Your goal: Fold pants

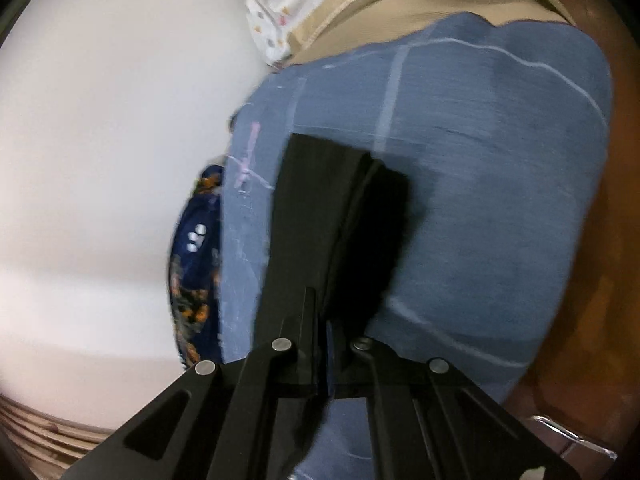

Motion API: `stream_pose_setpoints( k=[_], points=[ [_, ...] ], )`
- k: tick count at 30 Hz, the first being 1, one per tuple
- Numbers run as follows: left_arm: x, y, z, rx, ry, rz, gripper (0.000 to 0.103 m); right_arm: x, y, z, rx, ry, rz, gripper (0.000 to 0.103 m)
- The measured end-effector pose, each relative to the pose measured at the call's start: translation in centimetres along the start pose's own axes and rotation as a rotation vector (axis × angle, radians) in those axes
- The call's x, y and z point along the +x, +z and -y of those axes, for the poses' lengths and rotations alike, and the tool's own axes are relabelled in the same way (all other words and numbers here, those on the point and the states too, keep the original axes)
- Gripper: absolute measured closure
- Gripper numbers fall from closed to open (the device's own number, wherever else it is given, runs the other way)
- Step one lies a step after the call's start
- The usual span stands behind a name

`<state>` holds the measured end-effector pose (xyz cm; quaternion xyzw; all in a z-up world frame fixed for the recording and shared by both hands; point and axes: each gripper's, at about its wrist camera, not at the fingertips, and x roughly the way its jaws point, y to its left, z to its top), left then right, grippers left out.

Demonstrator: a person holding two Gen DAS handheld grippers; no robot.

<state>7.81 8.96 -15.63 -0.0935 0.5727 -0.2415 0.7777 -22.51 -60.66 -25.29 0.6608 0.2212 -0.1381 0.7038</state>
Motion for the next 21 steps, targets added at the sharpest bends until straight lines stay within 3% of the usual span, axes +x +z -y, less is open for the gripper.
stream_pose_setpoints(
  k=[2, 4, 10, 12, 14, 21],
  points=[
    [0.0, 0.1, -0.4, -0.016, -0.017, 0.000, 0.101, 0.4, 0.5, 1.1, 0.044, 0.038, -0.013, 0.101],
    [0.0, 0.0, -0.6, -0.030, -0.024, 0.003, 0.101, 0.5, 0.6, 0.7, 0.012, 0.022, -0.005, 0.101],
    [0.1, -0.1, -0.4, -0.022, -0.016, 0.002, 0.101, -1.7, 1.2, 1.8, 0.071, 0.102, 0.057, 0.088],
    [0.2, 0.0, -0.5, -0.028, -0.020, 0.001, 0.101, -3.6, 1.4, 2.2, 0.068, 0.103, 0.131, 0.065],
    [0.2, -0.1, -0.5, -0.028, -0.021, 0.000, 0.101, -5.3, 1.7, 2.7, 0.074, 0.096, 0.202, 0.051],
    [0.2, -0.2, -0.6, -0.034, -0.025, 0.008, 0.101, -5.1, 3.1, 2.0, 0.026, 0.095, 0.197, 0.044]
  ],
)
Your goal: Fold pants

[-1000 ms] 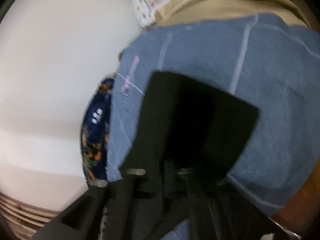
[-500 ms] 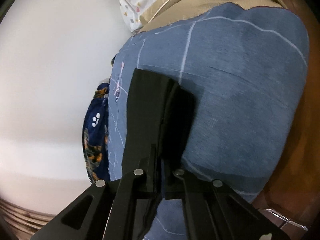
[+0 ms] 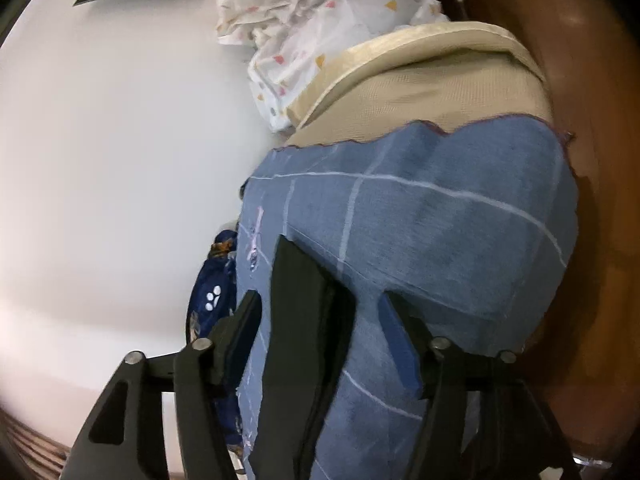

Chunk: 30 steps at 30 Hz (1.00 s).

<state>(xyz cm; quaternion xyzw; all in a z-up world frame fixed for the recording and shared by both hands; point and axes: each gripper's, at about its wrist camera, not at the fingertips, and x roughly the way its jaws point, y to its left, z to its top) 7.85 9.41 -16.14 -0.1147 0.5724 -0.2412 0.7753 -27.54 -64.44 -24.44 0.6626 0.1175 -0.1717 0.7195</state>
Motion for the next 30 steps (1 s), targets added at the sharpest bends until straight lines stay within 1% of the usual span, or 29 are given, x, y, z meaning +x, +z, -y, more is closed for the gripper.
stream_pose_setpoints(
  k=[2, 4, 5, 9, 12, 16, 19, 20, 21, 22, 23, 24, 26, 27, 28, 30],
  points=[
    [0.0, -0.1, -0.1, -0.003, -0.002, 0.002, 0.101, 1.1, -0.4, -0.7, 0.002, 0.014, -0.029, 0.044],
    [0.0, -0.1, -0.1, -0.003, -0.002, 0.002, 0.101, 2.0, -0.8, -1.3, -0.035, -0.014, -0.048, 0.044],
    [0.0, -0.1, 0.0, 0.000, -0.001, 0.001, 0.101, 2.4, -1.0, -1.5, -0.042, -0.015, -0.057, 0.044],
    [0.0, -0.2, 0.0, 0.003, 0.000, 0.002, 0.101, 2.8, -1.1, -1.1, 0.001, 0.018, -0.066, 0.044],
    [0.1, -0.2, 0.0, 0.000, -0.005, 0.004, 0.101, 3.1, -1.5, -1.4, -0.022, 0.020, -0.090, 0.044],
    [0.1, -0.2, 0.0, 0.006, -0.001, 0.006, 0.101, 4.5, -2.0, -1.9, -0.046, 0.041, -0.152, 0.045],
    [0.0, -0.2, 0.1, 0.010, 0.005, 0.008, 0.101, 5.6, -2.2, -2.5, -0.068, 0.045, -0.154, 0.045],
    [0.0, -0.2, 0.1, 0.011, 0.008, 0.009, 0.101, 6.2, -2.3, -2.7, -0.074, 0.041, -0.150, 0.048],
    [0.0, -0.2, 0.2, 0.012, 0.011, 0.010, 0.101, 6.2, -2.4, -3.1, -0.091, 0.017, -0.136, 0.057],
    [0.0, -0.3, 0.2, 0.014, 0.013, 0.011, 0.101, 6.5, -2.5, -3.4, -0.120, -0.022, -0.145, 0.067],
    [-0.1, -0.3, 0.2, 0.018, 0.015, 0.014, 0.101, 7.0, -2.8, -3.5, -0.148, -0.079, -0.171, 0.092],
    [-0.1, -0.3, 0.3, 0.020, 0.015, 0.016, 0.101, 7.2, -2.9, -3.1, -0.142, -0.101, -0.189, 0.093],
    [-0.1, -0.4, 0.3, 0.019, 0.012, 0.019, 0.101, 6.9, -2.9, -2.6, -0.117, -0.085, -0.181, 0.094],
    [-0.1, -0.4, 0.3, 0.020, 0.013, 0.019, 0.101, 6.8, -3.0, -2.9, -0.132, -0.098, -0.177, 0.094],
    [-0.1, -0.4, 0.4, 0.027, 0.020, 0.021, 0.101, 6.6, -3.1, -3.2, -0.148, -0.112, -0.173, 0.093],
    [0.0, -0.5, 1.2, 0.080, 0.061, 0.028, 0.101, 6.4, -3.3, -3.8, -0.157, -0.119, -0.161, 0.093]
  ],
)
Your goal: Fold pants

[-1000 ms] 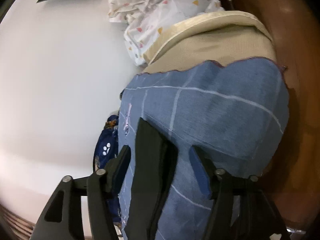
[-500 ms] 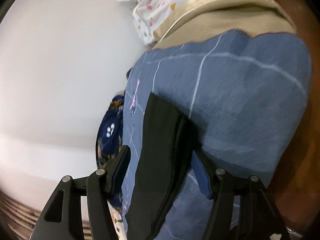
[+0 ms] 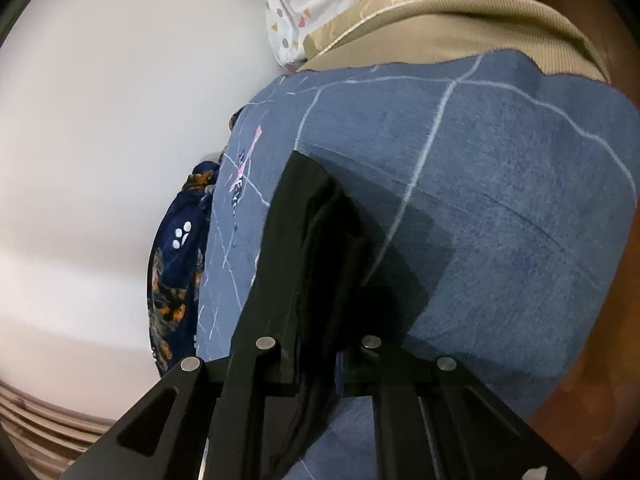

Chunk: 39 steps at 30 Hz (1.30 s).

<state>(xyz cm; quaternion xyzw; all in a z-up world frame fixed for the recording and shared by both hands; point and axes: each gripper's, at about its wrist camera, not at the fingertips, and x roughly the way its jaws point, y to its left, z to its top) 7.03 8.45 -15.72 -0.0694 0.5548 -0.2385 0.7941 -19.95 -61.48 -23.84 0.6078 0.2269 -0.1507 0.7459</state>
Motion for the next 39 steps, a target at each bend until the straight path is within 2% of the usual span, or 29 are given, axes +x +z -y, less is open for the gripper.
stream_pose_setpoints(
  k=[4, 6, 11, 13, 15, 17, 24, 39],
  points=[
    [0.1, -0.2, 2.4, 0.134, 0.112, 0.013, 0.097, -0.6, -0.1, -1.9, -0.038, -0.001, 0.015, 0.093],
    [0.2, -0.3, 3.2, 0.169, 0.139, 0.016, 0.090, -0.7, -0.2, -3.2, -0.072, -0.006, 0.014, 0.093],
    [0.1, -0.3, 3.3, 0.158, 0.131, 0.035, 0.074, -0.7, -1.8, -7.2, -0.195, -0.038, 0.013, 0.093],
    [-0.2, -0.2, 3.4, 0.155, 0.161, 0.049, 0.066, -0.3, -2.6, -8.7, -0.233, -0.042, 0.006, 0.093],
    [-0.5, -0.2, 3.5, 0.162, 0.236, 0.063, 0.036, 0.1, -3.5, -10.1, -0.267, -0.036, -0.004, 0.093],
    [-0.9, -0.2, 3.4, 0.164, 0.295, 0.090, 0.028, 0.6, -4.5, -11.3, -0.294, -0.019, -0.024, 0.092],
    [-1.5, -0.1, 1.8, 0.123, 0.334, 0.113, 0.028, 4.1, -9.7, -15.4, -0.398, 0.004, -0.131, 0.092],
    [-2.5, -0.6, 1.3, 0.136, 0.414, 0.154, 0.026, 11.4, -23.1, -21.7, -0.649, 0.016, -0.365, 0.092]
  ],
)
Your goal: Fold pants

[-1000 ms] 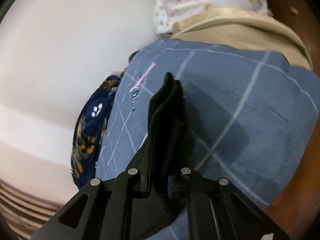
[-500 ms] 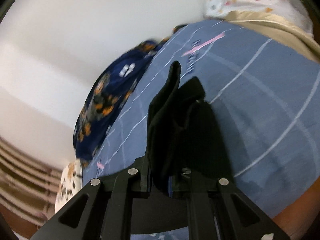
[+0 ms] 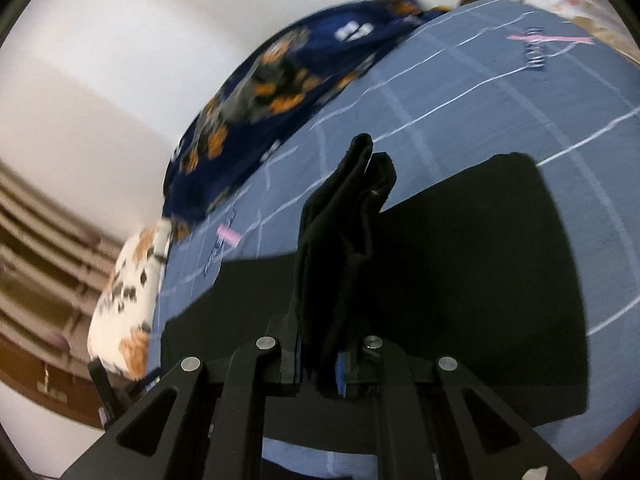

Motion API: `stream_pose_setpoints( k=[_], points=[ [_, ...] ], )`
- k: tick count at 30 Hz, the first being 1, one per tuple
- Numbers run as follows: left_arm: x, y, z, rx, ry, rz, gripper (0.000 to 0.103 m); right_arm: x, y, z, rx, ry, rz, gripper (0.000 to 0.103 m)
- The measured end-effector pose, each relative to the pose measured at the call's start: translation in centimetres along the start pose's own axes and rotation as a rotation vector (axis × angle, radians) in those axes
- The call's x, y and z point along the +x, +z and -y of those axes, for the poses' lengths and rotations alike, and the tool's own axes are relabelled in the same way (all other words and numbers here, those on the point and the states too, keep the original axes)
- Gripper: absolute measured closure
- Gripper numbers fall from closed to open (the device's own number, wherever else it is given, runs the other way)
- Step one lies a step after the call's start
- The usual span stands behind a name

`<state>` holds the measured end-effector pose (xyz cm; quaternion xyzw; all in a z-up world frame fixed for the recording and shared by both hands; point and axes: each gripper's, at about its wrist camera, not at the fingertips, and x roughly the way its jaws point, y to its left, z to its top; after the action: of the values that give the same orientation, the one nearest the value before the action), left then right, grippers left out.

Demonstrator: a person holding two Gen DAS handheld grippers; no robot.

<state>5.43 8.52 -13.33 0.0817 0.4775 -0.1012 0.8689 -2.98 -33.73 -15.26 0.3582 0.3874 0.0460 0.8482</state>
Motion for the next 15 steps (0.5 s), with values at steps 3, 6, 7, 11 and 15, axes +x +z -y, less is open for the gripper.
stream_pose_setpoints(
  k=[3, 6, 7, 11, 15],
  points=[
    [-0.1, 0.0, -0.1, 0.001, 0.011, 0.004, 0.025, 1.5, -1.1, -1.7, -0.038, 0.004, -0.037, 0.092],
    [-0.2, 0.0, -0.4, -0.005, 0.020, 0.009, 0.023, 2.5, -1.8, -2.9, -0.072, -0.002, -0.059, 0.092],
    [-0.1, 0.0, -0.5, -0.006, 0.022, 0.006, 0.023, 2.7, -1.9, -3.2, -0.077, -0.002, -0.063, 0.092],
    [0.1, 0.0, -0.6, -0.011, 0.029, -0.006, 0.023, 3.3, -2.5, -4.0, -0.096, -0.010, -0.073, 0.092],
    [0.3, 0.0, -0.7, -0.019, 0.039, -0.016, 0.022, 3.7, -3.1, -4.2, -0.107, -0.013, -0.087, 0.092]
  ],
)
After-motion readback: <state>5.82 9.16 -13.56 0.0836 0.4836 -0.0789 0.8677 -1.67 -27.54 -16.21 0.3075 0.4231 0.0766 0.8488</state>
